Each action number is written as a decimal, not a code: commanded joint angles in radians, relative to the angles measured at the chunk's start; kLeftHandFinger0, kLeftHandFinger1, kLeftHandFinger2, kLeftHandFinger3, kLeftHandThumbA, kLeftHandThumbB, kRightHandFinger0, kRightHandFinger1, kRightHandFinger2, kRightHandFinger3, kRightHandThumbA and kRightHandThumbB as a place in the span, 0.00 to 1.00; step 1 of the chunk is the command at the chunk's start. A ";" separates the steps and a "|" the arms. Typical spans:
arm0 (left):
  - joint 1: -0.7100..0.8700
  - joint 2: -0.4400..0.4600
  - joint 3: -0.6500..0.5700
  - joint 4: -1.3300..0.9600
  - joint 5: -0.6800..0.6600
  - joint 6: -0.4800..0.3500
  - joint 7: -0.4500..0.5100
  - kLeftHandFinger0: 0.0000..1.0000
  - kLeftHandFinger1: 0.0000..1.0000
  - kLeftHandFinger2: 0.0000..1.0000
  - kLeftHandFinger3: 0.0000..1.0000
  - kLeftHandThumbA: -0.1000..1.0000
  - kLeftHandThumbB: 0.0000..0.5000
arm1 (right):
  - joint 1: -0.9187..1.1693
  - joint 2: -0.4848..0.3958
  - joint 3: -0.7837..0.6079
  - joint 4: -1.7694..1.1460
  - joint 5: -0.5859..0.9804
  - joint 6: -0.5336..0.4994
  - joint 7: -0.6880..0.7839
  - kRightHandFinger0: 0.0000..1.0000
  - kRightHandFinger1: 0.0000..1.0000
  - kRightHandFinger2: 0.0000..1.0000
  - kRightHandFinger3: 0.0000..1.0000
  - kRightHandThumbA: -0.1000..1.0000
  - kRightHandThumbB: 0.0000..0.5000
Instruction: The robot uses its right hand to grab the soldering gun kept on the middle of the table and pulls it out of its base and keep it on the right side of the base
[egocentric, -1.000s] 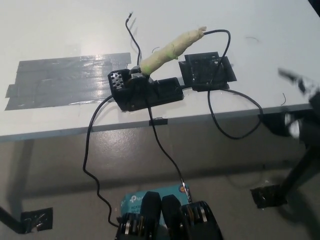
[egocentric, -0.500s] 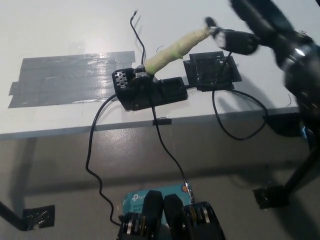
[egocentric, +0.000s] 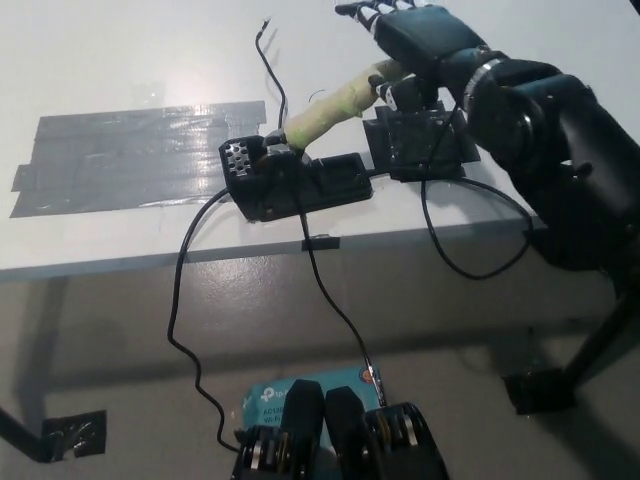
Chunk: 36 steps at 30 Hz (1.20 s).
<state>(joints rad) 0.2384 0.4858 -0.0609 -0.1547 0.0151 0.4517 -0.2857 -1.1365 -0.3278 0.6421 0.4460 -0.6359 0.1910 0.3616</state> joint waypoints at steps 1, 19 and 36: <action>-0.004 0.027 -0.007 -0.020 0.014 0.015 -0.020 0.45 0.51 0.64 0.81 0.66 0.62 | -0.072 0.027 0.037 0.013 -0.065 -0.043 0.058 1.00 1.00 1.00 1.00 0.62 0.71; -0.023 0.047 -0.015 -0.040 0.013 0.018 -0.045 0.53 0.56 0.65 0.81 0.69 0.71 | -0.101 0.056 0.206 0.106 -0.284 -0.040 0.090 1.00 1.00 1.00 1.00 0.37 0.91; -0.064 0.038 -0.062 -0.002 0.053 0.018 -0.056 0.49 0.55 0.62 0.83 0.61 0.56 | -0.087 0.051 0.310 0.266 -0.554 0.013 -0.278 1.00 1.00 1.00 1.00 0.19 0.66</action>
<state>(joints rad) 0.1816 0.5026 -0.1127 -0.1559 0.0418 0.4565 -0.3153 -1.1890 -0.2554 0.9659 0.6834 -1.0864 0.1587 0.2175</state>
